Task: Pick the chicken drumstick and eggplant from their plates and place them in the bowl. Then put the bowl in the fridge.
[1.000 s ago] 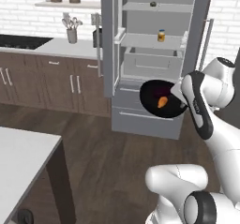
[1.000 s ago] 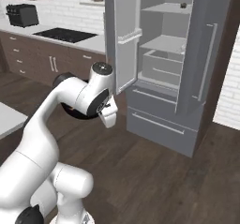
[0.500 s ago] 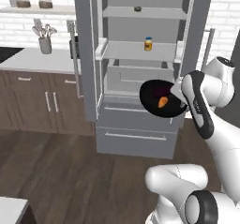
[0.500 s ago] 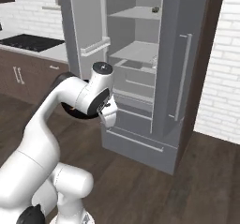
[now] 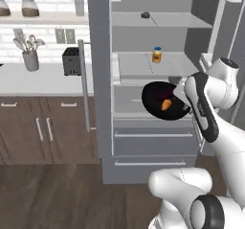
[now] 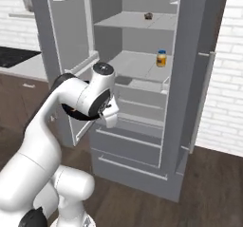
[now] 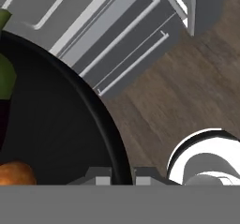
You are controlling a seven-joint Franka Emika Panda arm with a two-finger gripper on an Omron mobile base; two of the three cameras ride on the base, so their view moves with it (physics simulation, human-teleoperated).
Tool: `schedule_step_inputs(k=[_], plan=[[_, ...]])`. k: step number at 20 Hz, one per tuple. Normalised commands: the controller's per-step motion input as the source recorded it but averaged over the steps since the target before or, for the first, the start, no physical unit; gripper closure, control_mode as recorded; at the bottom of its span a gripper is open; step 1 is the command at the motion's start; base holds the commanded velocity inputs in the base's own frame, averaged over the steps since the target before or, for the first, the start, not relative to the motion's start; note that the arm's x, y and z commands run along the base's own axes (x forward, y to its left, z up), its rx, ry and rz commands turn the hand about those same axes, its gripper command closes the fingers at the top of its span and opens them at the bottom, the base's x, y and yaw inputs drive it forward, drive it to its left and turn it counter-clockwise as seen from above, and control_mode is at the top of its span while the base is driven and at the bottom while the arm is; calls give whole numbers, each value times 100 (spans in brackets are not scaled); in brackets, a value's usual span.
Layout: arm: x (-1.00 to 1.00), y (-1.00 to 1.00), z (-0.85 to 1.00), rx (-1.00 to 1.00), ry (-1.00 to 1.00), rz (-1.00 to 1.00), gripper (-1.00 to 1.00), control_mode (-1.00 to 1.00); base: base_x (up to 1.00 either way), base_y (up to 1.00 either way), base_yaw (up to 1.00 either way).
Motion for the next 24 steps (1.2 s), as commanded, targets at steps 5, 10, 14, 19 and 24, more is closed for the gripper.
schedule_step_inputs(k=[5, 10, 14, 19, 24], plan=[[0, 0, 0, 0, 0, 0, 100, 100, 69, -12, -36], [0, 0, 0, 0, 0, 0, 100, 100, 82, 4, -22], [0, 0, 0, 0, 0, 0, 100, 100, 100, 2, -18], [15, 3, 0, -4, -2, 0, 100, -100, 56, 0, -8], [80, 75, 0, -6, -2, -9, 100, -100, 0, 0, 0]])
